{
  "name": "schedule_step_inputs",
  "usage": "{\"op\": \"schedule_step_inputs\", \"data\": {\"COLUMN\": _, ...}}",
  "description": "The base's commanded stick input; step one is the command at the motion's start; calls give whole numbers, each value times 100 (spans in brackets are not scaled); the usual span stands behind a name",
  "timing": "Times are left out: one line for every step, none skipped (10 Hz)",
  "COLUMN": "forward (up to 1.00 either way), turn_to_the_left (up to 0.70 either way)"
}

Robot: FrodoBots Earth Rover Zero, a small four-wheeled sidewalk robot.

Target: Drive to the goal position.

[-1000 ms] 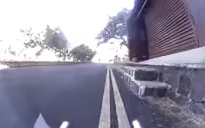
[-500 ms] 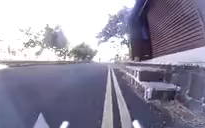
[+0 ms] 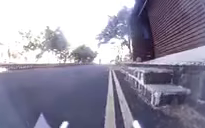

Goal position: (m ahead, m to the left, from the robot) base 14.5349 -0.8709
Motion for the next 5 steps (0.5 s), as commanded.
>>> {"op": "schedule_step_inputs", "data": {"forward": 50, "turn_to_the_left": 0}}
{"op": "schedule_step_inputs", "data": {"forward": 50, "turn_to_the_left": 0}}
{"op": "schedule_step_inputs", "data": {"forward": 50, "turn_to_the_left": 0}}
{"op": "schedule_step_inputs", "data": {"forward": 50, "turn_to_the_left": 0}}
{"op": "schedule_step_inputs", "data": {"forward": 50, "turn_to_the_left": 0}}
